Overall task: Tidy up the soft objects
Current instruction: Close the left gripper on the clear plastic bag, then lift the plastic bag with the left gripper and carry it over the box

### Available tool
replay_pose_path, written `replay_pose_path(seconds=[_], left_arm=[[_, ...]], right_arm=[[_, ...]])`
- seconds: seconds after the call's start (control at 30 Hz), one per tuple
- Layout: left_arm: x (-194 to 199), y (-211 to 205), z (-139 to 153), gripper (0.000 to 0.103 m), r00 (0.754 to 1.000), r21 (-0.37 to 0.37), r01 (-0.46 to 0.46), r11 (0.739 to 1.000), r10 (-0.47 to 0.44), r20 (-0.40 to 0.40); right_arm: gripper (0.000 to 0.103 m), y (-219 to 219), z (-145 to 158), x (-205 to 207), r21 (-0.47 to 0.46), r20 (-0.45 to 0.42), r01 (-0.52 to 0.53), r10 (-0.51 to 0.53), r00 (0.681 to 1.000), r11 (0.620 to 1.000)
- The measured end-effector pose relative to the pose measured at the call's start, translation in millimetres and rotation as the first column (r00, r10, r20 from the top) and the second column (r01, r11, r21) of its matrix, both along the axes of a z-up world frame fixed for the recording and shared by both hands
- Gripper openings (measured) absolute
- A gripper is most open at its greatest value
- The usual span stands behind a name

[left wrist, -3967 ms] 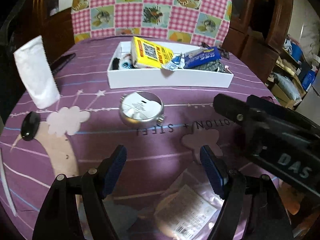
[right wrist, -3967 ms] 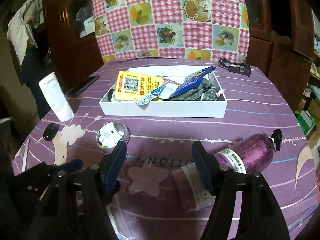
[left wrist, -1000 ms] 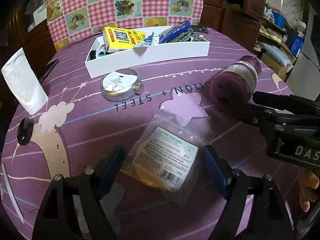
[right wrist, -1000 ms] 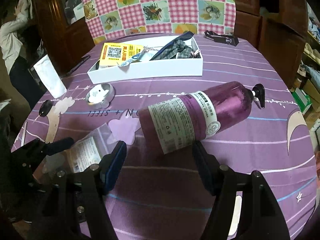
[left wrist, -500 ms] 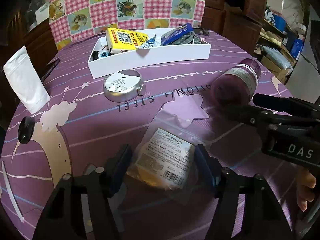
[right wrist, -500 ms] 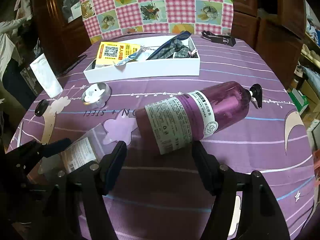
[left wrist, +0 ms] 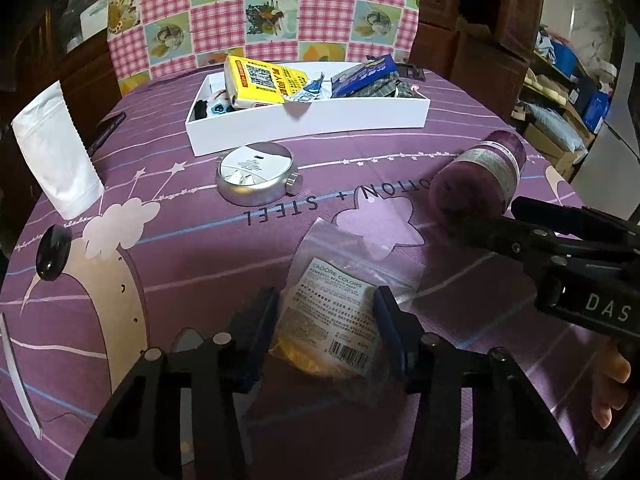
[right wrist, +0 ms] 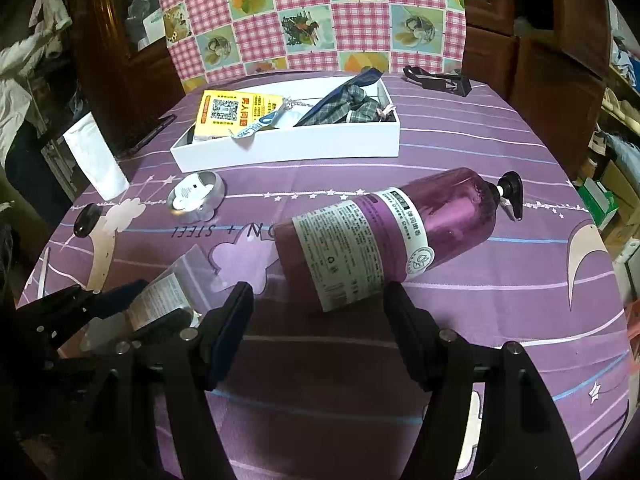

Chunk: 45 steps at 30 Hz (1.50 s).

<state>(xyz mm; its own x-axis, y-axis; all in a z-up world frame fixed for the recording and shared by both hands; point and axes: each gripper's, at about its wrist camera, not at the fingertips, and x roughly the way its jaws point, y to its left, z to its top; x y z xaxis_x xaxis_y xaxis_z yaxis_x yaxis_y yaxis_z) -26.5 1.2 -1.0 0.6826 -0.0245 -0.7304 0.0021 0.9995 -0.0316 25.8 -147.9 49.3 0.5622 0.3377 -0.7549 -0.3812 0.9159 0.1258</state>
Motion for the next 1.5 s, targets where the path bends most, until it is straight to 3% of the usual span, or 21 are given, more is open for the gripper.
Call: replay_pose_path(seconds=[0.1,0.4,0.47,0.53,0.7,0.8,0.9,0.97,1.07,1.27,1.37,1.43,1.5], left_arm=[[-3,4,5,0.018,0.999,-0.004,-0.019,1.000,0.020,0.036],[0,11,3,0.020,0.999,-0.058,-0.022,0.998,0.024,0.023],[1,14,2,0.033,0.999,-0.066,-0.042,0.997,0.043,0.017],[3,19,0,0.079,0.998,-0.081,-0.065,0.995,0.066,0.005],[6,14,-3,0.087,0.997,-0.041,-0.081,0.996,0.080,-0.017],[10,7,-6,0.100,0.998,-0.016,-0.049,0.999,0.048,-0.038],[13,0,-9,0.102,0.998,0.044,-0.029,0.999,0.032,-0.058],[11,3,-8,0.097,0.998,0.032,-0.039,0.999,0.041,-0.051],[6,7,-3,0.066,0.998,0.028,-0.060,0.998,0.061,-0.021],[4,10,-1,0.046,0.998,0.016,-0.069,0.997,0.069,-0.007],[3,16,0,0.029,0.996,0.003,-0.092,0.996,0.092,0.000],[3,22,1,0.011,0.994,-0.018,-0.114,0.993,0.114,0.003],[3,28,1,0.010,0.993,-0.051,-0.122,0.991,0.122,0.004]], right_arm=[[0.069,-1,0,0,0.006,-0.002,0.004,-0.004,1.000,1.000],[0.069,-2,1,1,0.007,-0.002,0.004,-0.004,1.000,1.000],[0.069,-2,1,0,0.009,-0.003,0.003,-0.003,1.000,1.000],[0.069,-2,2,0,0.008,-0.002,0.002,-0.002,1.000,1.000],[0.069,-1,3,-1,0.008,-0.001,0.000,0.000,1.000,1.000],[0.068,-1,2,0,0.005,-0.006,0.004,-0.004,1.000,1.000],[0.068,0,2,-1,0.004,-0.010,0.008,-0.008,1.000,1.000],[0.069,0,1,0,0.004,-0.012,0.009,-0.009,1.000,1.000],[0.069,0,1,0,0.007,-0.014,0.010,-0.009,1.000,1.000],[0.069,-1,0,1,0.006,-0.014,0.012,-0.011,1.000,1.000],[0.069,-2,-1,1,0.010,-0.013,0.012,-0.012,1.000,1.000],[0.068,-2,-1,2,0.011,-0.015,0.013,-0.013,1.000,1.000],[0.068,-3,-2,3,0.012,-0.020,0.019,-0.019,1.000,1.000]])
